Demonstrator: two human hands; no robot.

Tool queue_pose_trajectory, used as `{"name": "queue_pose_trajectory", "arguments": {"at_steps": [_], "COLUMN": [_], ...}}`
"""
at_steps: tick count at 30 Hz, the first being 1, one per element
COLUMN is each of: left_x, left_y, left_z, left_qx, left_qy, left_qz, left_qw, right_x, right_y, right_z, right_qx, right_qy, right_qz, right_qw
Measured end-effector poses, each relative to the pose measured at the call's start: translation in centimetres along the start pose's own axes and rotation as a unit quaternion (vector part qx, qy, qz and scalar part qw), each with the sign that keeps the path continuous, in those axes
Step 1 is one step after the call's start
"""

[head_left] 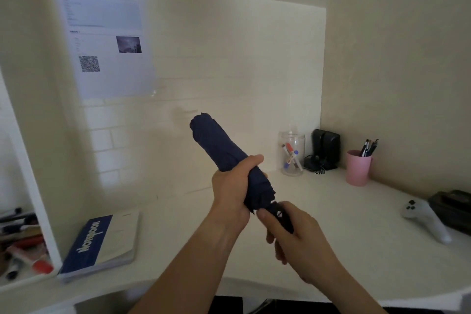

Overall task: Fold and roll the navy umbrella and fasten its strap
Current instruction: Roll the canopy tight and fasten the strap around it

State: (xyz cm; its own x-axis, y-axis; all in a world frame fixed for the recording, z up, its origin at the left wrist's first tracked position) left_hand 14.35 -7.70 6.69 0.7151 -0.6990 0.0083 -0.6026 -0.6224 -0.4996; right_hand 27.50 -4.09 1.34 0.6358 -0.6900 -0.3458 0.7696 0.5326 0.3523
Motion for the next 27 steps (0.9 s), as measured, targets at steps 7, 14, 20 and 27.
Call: {"name": "queue_pose_trajectory", "arguments": {"at_steps": [7, 14, 20, 27], "left_x": [1.4, -0.3, 0.7, -0.1], "left_y": [0.7, 0.0, 0.7, 7.7], "left_z": [1.2, 2.8, 6.6, 8.7], "left_qx": [0.082, 0.100, 0.003, -0.447], "left_qy": [0.061, 0.053, 0.055, 0.023], "left_qz": [0.223, 0.105, 0.042, -0.023], "left_qw": [0.970, 0.988, 0.998, 0.894], "right_x": [0.3, 0.2, -0.9, -3.8], "right_y": [0.8, 0.2, 0.7, 7.7], "right_z": [-0.3, -0.5, -2.6, -9.5], "right_qx": [-0.344, -0.183, 0.093, 0.083], "right_qy": [-0.129, -0.088, 0.060, -0.095], "right_qz": [0.169, 0.045, 0.035, 0.107], "right_qw": [0.915, 0.978, 0.993, 0.986]}}
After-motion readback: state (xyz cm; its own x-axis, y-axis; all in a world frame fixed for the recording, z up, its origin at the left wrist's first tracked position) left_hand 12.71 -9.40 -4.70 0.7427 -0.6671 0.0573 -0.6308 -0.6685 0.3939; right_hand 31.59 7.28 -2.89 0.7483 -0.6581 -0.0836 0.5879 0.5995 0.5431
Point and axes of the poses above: each hand's wrist, its own x-axis away from the middle knuckle, its own y-axis out of the back of the hand, z = x × y, the point moved 1 cm from there along -x, towards the middle knuckle
